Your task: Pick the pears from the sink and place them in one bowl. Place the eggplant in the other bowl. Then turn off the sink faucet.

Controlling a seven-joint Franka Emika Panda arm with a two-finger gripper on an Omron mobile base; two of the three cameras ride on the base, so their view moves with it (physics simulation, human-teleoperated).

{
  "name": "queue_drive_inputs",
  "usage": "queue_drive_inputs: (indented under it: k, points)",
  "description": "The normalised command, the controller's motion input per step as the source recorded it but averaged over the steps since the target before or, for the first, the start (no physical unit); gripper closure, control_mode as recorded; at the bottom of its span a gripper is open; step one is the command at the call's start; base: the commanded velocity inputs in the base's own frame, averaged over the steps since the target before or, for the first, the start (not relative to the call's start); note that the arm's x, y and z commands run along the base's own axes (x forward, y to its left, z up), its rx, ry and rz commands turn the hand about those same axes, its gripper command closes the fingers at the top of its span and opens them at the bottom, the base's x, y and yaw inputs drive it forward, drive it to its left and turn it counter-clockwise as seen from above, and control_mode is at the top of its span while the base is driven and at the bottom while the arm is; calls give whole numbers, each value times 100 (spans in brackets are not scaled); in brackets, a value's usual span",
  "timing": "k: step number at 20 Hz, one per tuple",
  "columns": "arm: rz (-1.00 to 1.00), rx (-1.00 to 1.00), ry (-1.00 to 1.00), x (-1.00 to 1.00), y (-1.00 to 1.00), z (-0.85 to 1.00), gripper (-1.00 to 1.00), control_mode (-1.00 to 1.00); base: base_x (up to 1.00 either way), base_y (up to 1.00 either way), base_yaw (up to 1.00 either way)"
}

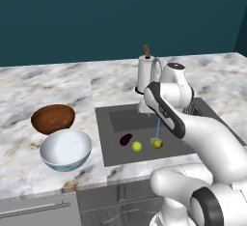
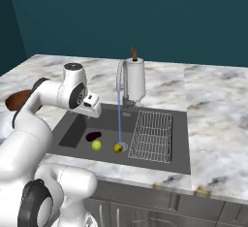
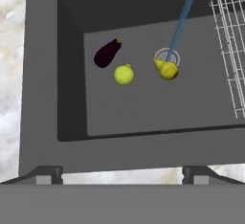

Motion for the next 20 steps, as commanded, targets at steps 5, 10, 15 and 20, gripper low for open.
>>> queue_drive_inputs:
  k: [5,10,15,20]
  points:
    - [-7,0,6,19,12,-34,-100,-100,0,0,0]
    - [-1,3,0,15,0,-38,-100,-100,0,0,0]
    - [0,3,0,13,0,-38,-100,-100,0,0,0]
    - [0,4,0,11,0,-35,-100,-100,0,0,0]
